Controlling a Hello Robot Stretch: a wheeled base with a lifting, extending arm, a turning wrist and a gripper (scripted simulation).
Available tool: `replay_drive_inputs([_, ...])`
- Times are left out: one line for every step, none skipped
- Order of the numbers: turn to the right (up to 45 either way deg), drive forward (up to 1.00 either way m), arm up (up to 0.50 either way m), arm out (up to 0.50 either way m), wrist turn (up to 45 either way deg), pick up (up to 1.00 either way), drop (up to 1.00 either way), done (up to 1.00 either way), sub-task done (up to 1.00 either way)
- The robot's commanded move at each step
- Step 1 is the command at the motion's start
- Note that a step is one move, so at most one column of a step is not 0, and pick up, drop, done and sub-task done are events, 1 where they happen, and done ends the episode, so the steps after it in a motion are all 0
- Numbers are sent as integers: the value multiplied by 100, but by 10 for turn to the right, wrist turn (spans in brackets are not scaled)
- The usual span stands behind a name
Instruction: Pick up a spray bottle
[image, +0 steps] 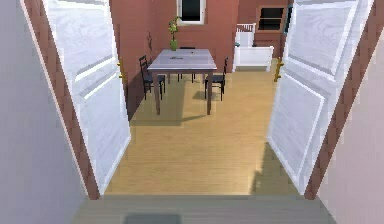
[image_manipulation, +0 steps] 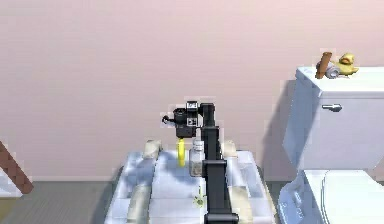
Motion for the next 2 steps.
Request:
replay_drive_inputs([0,0,-30,0,0,0,0,0,0])
replay_drive_inputs([0,0,0,0,0,100,0,0,0])
